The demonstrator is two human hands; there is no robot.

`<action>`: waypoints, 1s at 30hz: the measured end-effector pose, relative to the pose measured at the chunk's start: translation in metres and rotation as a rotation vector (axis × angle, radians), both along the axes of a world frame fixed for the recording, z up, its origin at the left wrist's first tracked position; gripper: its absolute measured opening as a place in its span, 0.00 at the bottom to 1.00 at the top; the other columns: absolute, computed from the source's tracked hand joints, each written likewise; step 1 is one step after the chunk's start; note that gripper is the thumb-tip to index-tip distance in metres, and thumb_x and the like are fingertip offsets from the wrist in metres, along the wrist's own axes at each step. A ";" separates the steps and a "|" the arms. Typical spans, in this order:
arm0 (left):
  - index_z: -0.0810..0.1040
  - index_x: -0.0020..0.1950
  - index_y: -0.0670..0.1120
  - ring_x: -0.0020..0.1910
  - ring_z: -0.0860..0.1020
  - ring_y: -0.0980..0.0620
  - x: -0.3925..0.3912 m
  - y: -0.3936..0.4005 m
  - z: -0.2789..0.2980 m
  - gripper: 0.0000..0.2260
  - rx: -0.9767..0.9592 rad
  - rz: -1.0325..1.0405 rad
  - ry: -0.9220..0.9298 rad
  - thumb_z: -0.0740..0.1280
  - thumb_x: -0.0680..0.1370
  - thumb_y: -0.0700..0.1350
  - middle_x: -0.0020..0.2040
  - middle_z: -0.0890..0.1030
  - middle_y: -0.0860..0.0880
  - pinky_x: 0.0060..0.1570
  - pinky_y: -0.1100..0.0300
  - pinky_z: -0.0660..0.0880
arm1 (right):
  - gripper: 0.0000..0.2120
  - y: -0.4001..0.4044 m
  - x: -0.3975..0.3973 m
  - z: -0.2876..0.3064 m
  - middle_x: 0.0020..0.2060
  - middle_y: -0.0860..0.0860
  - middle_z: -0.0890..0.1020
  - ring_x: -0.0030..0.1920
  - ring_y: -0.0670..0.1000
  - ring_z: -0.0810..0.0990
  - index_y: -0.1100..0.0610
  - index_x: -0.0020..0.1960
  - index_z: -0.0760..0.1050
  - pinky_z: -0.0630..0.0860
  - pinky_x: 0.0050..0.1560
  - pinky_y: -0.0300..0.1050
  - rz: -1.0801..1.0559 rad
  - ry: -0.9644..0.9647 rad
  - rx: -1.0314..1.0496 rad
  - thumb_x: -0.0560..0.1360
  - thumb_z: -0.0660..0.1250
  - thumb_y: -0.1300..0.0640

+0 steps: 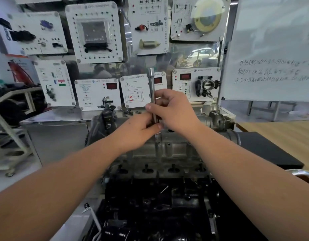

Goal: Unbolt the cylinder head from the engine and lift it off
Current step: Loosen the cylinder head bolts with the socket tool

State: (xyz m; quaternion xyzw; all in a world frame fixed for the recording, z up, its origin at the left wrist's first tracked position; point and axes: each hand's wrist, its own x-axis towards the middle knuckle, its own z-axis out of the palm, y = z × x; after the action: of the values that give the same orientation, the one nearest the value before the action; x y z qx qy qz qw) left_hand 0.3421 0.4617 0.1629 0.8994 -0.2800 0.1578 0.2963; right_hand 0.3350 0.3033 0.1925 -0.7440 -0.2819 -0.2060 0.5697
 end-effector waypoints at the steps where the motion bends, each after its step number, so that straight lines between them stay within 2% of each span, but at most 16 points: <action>1: 0.71 0.43 0.56 0.28 0.70 0.61 -0.001 0.000 0.000 0.09 0.000 -0.003 -0.002 0.65 0.83 0.51 0.29 0.75 0.62 0.30 0.66 0.66 | 0.07 -0.002 0.000 0.001 0.29 0.48 0.83 0.27 0.50 0.77 0.50 0.50 0.80 0.77 0.29 0.43 -0.011 -0.005 -0.015 0.76 0.74 0.61; 2: 0.71 0.43 0.57 0.28 0.71 0.62 -0.001 -0.001 0.000 0.09 0.003 -0.002 -0.005 0.65 0.83 0.52 0.30 0.75 0.63 0.31 0.67 0.66 | 0.09 -0.003 0.000 0.001 0.28 0.46 0.82 0.27 0.46 0.77 0.48 0.48 0.79 0.76 0.30 0.40 -0.027 -0.012 -0.035 0.75 0.74 0.60; 4: 0.70 0.42 0.56 0.28 0.70 0.63 -0.001 -0.001 0.001 0.10 0.013 0.001 -0.013 0.66 0.82 0.52 0.29 0.74 0.59 0.31 0.67 0.65 | 0.10 -0.006 0.001 0.001 0.27 0.45 0.81 0.28 0.42 0.77 0.47 0.47 0.78 0.74 0.33 0.37 -0.049 -0.014 -0.070 0.75 0.75 0.60; 6: 0.70 0.41 0.55 0.27 0.70 0.62 -0.001 0.000 0.001 0.11 0.028 0.003 -0.028 0.66 0.82 0.53 0.29 0.71 0.56 0.30 0.67 0.65 | 0.07 -0.009 0.000 0.001 0.27 0.46 0.81 0.29 0.44 0.76 0.51 0.49 0.80 0.74 0.36 0.40 -0.049 -0.003 -0.089 0.75 0.75 0.61; 8: 0.70 0.40 0.55 0.27 0.70 0.63 -0.001 0.000 0.001 0.12 0.019 -0.009 -0.024 0.68 0.81 0.53 0.28 0.72 0.56 0.31 0.68 0.66 | 0.06 -0.010 -0.004 0.002 0.29 0.47 0.82 0.30 0.45 0.77 0.54 0.50 0.81 0.76 0.39 0.42 -0.064 0.004 -0.120 0.75 0.75 0.61; 11: 0.72 0.42 0.57 0.27 0.70 0.62 -0.002 0.001 0.002 0.09 -0.007 -0.029 0.029 0.69 0.80 0.54 0.28 0.74 0.63 0.30 0.69 0.65 | 0.04 -0.008 -0.015 0.011 0.38 0.50 0.86 0.41 0.50 0.85 0.55 0.50 0.82 0.82 0.51 0.51 -0.081 -0.001 -0.097 0.75 0.75 0.58; 13: 0.76 0.46 0.60 0.29 0.72 0.63 -0.002 0.001 0.003 0.05 -0.018 -0.035 0.057 0.70 0.79 0.56 0.30 0.76 0.64 0.31 0.68 0.65 | 0.09 -0.001 -0.021 0.022 0.42 0.55 0.85 0.44 0.53 0.85 0.59 0.49 0.81 0.82 0.54 0.55 -0.092 -0.004 0.009 0.77 0.74 0.53; 14: 0.77 0.48 0.61 0.30 0.74 0.64 -0.002 0.000 0.003 0.03 -0.027 -0.035 0.069 0.70 0.79 0.57 0.31 0.78 0.64 0.35 0.66 0.67 | 0.12 0.005 -0.023 0.028 0.42 0.57 0.85 0.43 0.52 0.86 0.60 0.48 0.80 0.83 0.53 0.55 -0.097 0.009 0.062 0.78 0.72 0.51; 16: 0.79 0.51 0.60 0.33 0.77 0.63 -0.004 -0.002 0.004 0.04 -0.043 -0.029 0.086 0.70 0.78 0.57 0.35 0.81 0.61 0.41 0.59 0.73 | 0.14 0.018 -0.027 0.038 0.37 0.54 0.83 0.36 0.49 0.83 0.60 0.47 0.78 0.81 0.45 0.49 -0.059 0.079 0.181 0.82 0.65 0.49; 18: 0.80 0.54 0.56 0.40 0.82 0.54 -0.007 -0.004 0.004 0.08 -0.045 -0.023 0.099 0.69 0.79 0.57 0.42 0.84 0.55 0.49 0.50 0.79 | 0.15 0.030 -0.029 0.040 0.32 0.51 0.77 0.31 0.50 0.74 0.60 0.45 0.74 0.72 0.37 0.47 -0.014 0.127 0.302 0.84 0.60 0.51; 20: 0.79 0.55 0.54 0.45 0.84 0.50 -0.009 -0.005 0.003 0.09 -0.045 -0.038 0.114 0.68 0.80 0.57 0.46 0.86 0.51 0.55 0.44 0.79 | 0.15 0.037 -0.027 0.036 0.30 0.50 0.71 0.31 0.50 0.66 0.60 0.47 0.73 0.64 0.34 0.46 0.004 0.122 0.371 0.85 0.57 0.52; 23: 0.79 0.54 0.53 0.44 0.85 0.55 -0.009 -0.004 0.000 0.12 -0.064 -0.040 0.171 0.63 0.82 0.59 0.45 0.87 0.55 0.56 0.46 0.80 | 0.16 0.041 -0.026 0.034 0.28 0.49 0.69 0.28 0.48 0.63 0.59 0.45 0.74 0.60 0.33 0.45 0.031 0.146 0.406 0.85 0.56 0.52; 25: 0.79 0.56 0.51 0.45 0.85 0.55 -0.007 -0.002 0.000 0.10 -0.089 -0.080 0.219 0.62 0.84 0.54 0.45 0.87 0.56 0.58 0.47 0.79 | 0.16 0.041 -0.025 0.038 0.26 0.48 0.67 0.25 0.47 0.62 0.58 0.44 0.75 0.60 0.31 0.44 0.042 0.197 0.425 0.85 0.56 0.52; 27: 0.78 0.60 0.48 0.47 0.85 0.52 -0.006 0.000 0.000 0.08 -0.123 -0.131 0.270 0.63 0.85 0.48 0.47 0.87 0.53 0.57 0.50 0.80 | 0.17 0.039 -0.025 0.040 0.25 0.49 0.64 0.24 0.47 0.60 0.57 0.42 0.74 0.58 0.29 0.43 0.078 0.254 0.463 0.84 0.55 0.52; 30: 0.80 0.61 0.45 0.45 0.85 0.53 -0.005 0.002 -0.001 0.08 -0.128 -0.137 0.267 0.65 0.84 0.45 0.45 0.87 0.52 0.53 0.57 0.81 | 0.19 0.036 -0.023 0.041 0.25 0.49 0.61 0.25 0.48 0.56 0.58 0.40 0.73 0.54 0.29 0.43 0.157 0.304 0.476 0.84 0.53 0.52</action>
State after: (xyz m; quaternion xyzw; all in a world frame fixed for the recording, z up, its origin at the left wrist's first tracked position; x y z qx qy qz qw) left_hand 0.3369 0.4640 0.1614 0.8705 -0.2883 0.0337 0.3975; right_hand 0.3117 0.3398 0.2332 -0.5877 -0.1937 -0.1077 0.7781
